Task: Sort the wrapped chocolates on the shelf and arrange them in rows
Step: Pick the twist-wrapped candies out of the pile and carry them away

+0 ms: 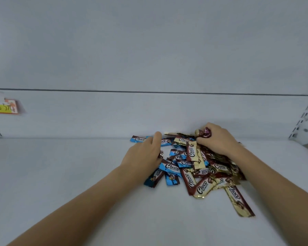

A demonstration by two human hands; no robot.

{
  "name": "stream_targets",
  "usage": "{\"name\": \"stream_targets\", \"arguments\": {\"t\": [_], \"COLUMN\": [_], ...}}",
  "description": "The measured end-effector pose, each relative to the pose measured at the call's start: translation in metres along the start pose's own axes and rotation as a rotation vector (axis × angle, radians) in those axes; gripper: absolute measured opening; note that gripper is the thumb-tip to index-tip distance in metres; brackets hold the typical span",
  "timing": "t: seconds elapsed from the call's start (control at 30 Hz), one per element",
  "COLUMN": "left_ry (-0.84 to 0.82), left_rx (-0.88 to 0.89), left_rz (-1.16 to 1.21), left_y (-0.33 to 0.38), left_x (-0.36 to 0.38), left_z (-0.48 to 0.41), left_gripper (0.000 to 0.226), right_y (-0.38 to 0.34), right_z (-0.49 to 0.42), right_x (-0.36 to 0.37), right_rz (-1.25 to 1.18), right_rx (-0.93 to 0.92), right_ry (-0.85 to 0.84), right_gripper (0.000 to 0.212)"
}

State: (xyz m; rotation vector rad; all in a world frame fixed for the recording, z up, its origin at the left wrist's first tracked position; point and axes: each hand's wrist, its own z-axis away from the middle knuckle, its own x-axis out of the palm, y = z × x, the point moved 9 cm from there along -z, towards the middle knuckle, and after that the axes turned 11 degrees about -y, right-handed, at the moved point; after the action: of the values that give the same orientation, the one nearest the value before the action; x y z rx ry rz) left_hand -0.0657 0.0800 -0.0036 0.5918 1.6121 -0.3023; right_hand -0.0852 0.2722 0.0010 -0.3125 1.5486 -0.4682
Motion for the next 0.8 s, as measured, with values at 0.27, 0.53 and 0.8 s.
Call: {"name": "stream_targets", "arguments": {"t": [0.27, 0.53, 0.8], "left_ry": [0.074, -0.338, -0.423], "left_rx": [0.282, 0.244, 0.077], "left_rz": [0.286, -0.296, -0.27], "left_y": [0.015, 0.035, -0.018], "left_x": [-0.031, 0.01, -0.004], "left_z": [0.005, -0.002, 0.014], "left_gripper": [0.034, 0.05, 0.024], "right_y": [-0.063, -0.003, 0.038], "right_z": [0.012, 0.011, 0.029], "right_x": [0.022, -0.01, -0.009], "right_rz": [-0.206, 0.012, 0.055], "right_rx": [-0.217, -0.133, 0.203], "right_ry": [-0.135, -0.203, -0.528], "right_gripper": [0.02, 0.024, 0.027]}}
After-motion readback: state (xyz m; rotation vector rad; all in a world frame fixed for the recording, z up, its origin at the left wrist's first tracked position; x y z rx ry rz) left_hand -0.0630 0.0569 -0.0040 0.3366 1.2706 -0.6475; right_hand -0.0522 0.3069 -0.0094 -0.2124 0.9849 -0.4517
